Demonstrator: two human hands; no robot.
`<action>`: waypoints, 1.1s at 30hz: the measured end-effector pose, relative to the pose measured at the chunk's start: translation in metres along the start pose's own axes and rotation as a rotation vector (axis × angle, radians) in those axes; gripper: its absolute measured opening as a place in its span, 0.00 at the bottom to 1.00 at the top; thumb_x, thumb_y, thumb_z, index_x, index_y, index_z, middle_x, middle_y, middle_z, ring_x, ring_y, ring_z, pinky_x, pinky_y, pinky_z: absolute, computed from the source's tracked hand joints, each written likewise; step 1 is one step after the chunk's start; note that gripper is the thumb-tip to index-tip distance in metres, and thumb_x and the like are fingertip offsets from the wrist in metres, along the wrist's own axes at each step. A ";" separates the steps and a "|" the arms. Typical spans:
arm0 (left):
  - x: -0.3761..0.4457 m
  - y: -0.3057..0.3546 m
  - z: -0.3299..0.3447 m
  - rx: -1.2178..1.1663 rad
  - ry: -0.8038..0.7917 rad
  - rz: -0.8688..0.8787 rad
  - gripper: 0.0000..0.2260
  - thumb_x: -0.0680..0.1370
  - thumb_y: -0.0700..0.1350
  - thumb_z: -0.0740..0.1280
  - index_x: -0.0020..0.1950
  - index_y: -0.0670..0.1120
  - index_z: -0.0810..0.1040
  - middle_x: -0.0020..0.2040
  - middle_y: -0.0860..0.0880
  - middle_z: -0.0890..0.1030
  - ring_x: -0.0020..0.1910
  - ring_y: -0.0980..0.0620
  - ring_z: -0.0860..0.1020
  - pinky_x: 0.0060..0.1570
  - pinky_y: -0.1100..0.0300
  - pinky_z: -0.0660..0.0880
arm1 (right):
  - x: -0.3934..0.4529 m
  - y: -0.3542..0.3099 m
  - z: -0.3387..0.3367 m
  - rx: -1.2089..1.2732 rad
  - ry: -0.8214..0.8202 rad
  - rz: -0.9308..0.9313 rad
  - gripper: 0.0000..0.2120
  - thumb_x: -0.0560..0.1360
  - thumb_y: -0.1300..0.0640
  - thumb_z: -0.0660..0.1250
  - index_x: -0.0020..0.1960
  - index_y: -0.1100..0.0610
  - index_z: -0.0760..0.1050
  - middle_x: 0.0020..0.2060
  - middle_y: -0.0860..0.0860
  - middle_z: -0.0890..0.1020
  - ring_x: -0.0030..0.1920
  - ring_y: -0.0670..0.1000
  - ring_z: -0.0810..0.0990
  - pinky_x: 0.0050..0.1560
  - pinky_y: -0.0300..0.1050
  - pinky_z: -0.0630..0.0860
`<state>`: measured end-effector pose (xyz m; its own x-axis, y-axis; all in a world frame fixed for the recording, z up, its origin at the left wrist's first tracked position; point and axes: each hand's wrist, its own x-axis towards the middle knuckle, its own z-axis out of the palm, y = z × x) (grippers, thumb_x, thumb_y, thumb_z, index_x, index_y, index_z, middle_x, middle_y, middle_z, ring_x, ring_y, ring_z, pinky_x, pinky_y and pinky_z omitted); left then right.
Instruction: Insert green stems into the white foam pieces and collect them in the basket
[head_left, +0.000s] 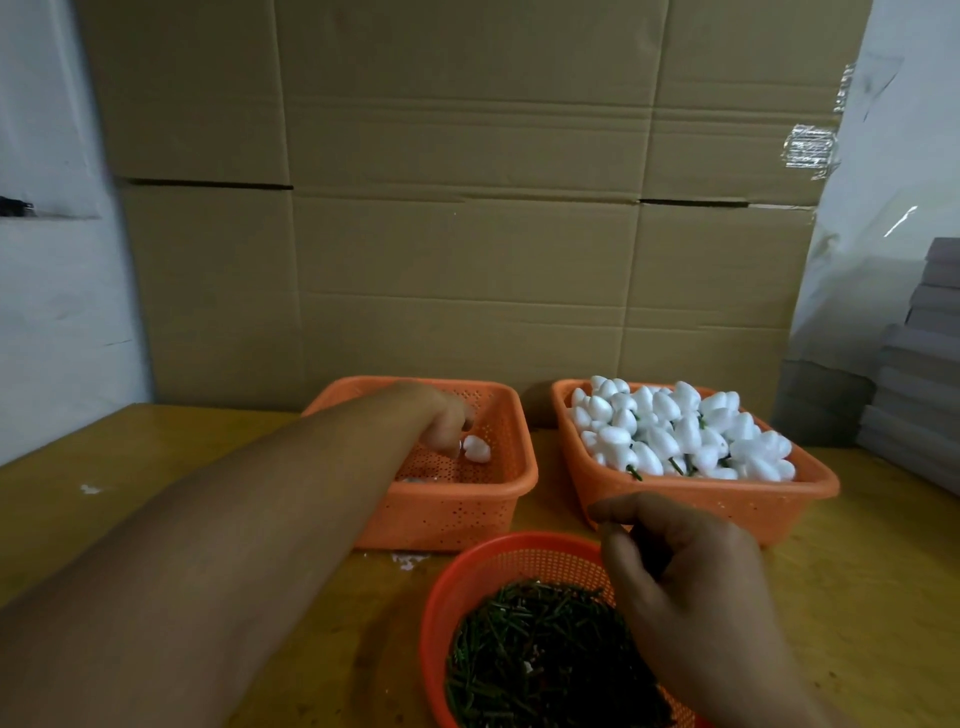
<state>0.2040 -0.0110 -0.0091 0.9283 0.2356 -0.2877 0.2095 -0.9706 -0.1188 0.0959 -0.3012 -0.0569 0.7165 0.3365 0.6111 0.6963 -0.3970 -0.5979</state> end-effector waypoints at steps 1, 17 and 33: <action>0.001 0.000 0.002 0.002 -0.006 0.005 0.21 0.82 0.50 0.65 0.75 0.52 0.68 0.72 0.47 0.71 0.64 0.44 0.74 0.56 0.51 0.75 | 0.000 0.000 0.000 -0.004 -0.004 0.004 0.07 0.71 0.55 0.70 0.44 0.45 0.84 0.25 0.40 0.79 0.24 0.43 0.75 0.29 0.40 0.69; 0.012 0.003 0.012 -0.070 0.051 0.038 0.17 0.82 0.44 0.65 0.71 0.50 0.74 0.70 0.46 0.74 0.64 0.45 0.75 0.56 0.56 0.71 | 0.000 -0.002 -0.001 -0.035 -0.040 0.000 0.06 0.73 0.54 0.71 0.46 0.44 0.84 0.24 0.37 0.77 0.25 0.41 0.75 0.29 0.37 0.66; 0.017 -0.004 0.018 -0.176 0.057 0.034 0.13 0.81 0.48 0.67 0.66 0.53 0.78 0.63 0.53 0.75 0.57 0.50 0.74 0.58 0.53 0.72 | 0.000 -0.003 -0.001 -0.042 -0.050 -0.008 0.06 0.73 0.53 0.71 0.47 0.44 0.84 0.24 0.36 0.76 0.24 0.41 0.74 0.30 0.37 0.65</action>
<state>0.2139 -0.0021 -0.0302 0.9504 0.2045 -0.2342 0.2239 -0.9728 0.0591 0.0939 -0.3014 -0.0545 0.7130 0.3812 0.5885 0.7003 -0.4290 -0.5705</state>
